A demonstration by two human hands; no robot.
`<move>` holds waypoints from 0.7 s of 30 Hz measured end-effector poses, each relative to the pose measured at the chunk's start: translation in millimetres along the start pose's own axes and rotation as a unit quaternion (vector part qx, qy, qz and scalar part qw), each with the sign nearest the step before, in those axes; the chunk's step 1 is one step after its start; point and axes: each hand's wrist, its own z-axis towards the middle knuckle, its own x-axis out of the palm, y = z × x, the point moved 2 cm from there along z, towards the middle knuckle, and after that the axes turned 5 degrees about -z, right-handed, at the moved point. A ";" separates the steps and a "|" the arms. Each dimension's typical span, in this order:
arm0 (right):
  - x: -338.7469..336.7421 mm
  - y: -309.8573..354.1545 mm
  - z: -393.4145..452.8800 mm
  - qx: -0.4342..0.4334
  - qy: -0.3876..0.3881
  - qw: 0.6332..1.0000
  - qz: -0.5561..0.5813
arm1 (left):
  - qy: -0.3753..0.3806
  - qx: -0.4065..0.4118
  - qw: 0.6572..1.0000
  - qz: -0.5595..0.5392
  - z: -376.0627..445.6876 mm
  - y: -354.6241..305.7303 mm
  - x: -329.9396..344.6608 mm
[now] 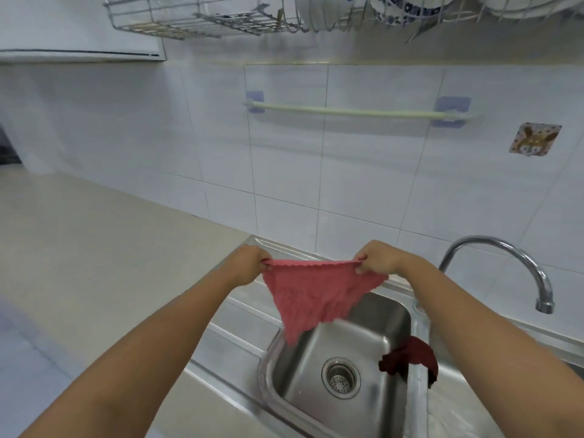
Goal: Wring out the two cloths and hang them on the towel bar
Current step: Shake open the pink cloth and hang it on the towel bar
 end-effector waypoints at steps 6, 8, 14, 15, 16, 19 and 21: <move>-47.1 70.2 34.4 0.013 -0.221 0.971 0.089 | -0.157 -0.024 0.987 -0.032 20.1 -8.2 -98.7; -69.3 109.5 32.7 -0.027 -0.411 0.896 0.164 | -0.317 0.009 0.944 -0.094 19.5 -18.7 -145.8; -48.1 142.7 28.3 -0.158 -0.452 0.861 -0.172 | -0.211 0.049 0.965 0.148 -18.0 43.4 -155.3; -26.4 131.3 37.3 -0.107 -0.295 0.921 -0.231 | -0.053 0.000 0.988 0.144 -22.8 60.5 -133.9; -7.1 122.8 45.9 -0.063 -0.183 0.953 -0.234 | 0.038 -0.023 0.993 0.113 -25.6 74.5 -118.4; 1.6 129.5 56.2 -0.021 -0.134 0.984 -0.113 | 0.028 -0.028 0.998 0.056 -16.6 91.2 -112.7; -7.4 138.8 57.2 -0.017 -0.152 0.986 -0.068 | -0.010 -0.015 0.999 0.050 -9.7 90.0 -122.0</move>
